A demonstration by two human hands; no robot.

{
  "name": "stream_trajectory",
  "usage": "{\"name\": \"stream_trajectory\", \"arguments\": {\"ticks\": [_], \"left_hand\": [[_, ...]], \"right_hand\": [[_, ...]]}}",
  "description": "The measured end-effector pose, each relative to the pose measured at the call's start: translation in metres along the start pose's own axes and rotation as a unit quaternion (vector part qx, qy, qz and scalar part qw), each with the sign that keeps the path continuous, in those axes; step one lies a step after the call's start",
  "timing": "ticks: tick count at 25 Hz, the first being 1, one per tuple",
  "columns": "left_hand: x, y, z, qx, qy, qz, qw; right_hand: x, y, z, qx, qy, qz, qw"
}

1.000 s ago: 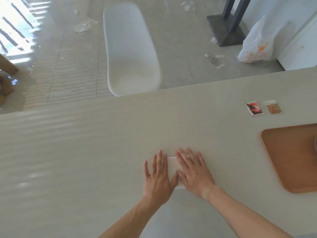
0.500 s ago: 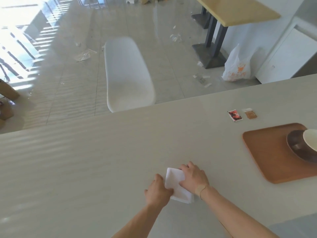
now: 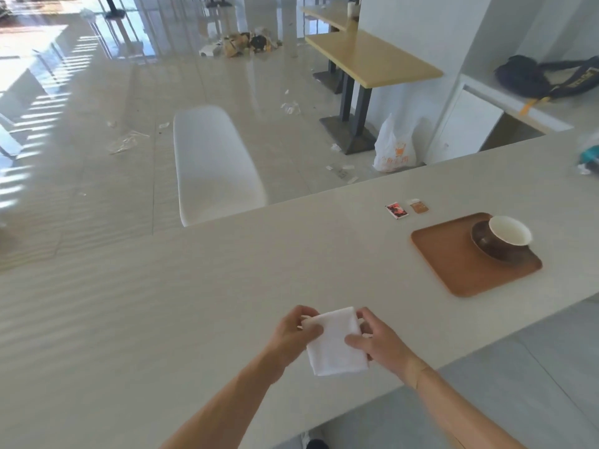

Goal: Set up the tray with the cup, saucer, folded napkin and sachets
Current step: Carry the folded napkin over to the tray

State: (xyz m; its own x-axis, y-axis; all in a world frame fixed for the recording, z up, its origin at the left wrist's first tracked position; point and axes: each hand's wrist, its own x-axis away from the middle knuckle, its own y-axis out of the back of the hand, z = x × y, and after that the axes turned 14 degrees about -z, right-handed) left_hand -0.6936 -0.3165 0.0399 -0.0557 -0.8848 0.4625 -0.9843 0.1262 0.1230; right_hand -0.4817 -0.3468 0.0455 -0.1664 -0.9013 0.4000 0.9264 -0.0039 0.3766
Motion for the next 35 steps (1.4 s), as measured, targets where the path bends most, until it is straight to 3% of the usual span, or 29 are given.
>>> {"name": "stream_trajectory", "arguments": {"ticks": [4, 15, 26, 35], "left_hand": [[0.046, 0.005, 0.008, 0.12, 0.007, 0.037, 0.992], [0.106, -0.033, 0.009, 0.128, -0.027, 0.118, 0.984], [0.109, -0.264, -0.048, -0.023, -0.065, 0.211, 0.975], [0.109, -0.396, -0.076, -0.056, -0.074, 0.194, 0.977]], "right_hand": [[0.066, 0.005, 0.004, -0.109, -0.002, -0.027, 0.994], [0.143, 0.061, -0.02, -0.186, 0.001, -0.105, 0.977], [0.18, 0.236, -0.122, -0.285, -0.02, -0.28, 0.917], [0.167, 0.351, -0.163, -0.287, -0.03, -0.322, 0.902]]}}
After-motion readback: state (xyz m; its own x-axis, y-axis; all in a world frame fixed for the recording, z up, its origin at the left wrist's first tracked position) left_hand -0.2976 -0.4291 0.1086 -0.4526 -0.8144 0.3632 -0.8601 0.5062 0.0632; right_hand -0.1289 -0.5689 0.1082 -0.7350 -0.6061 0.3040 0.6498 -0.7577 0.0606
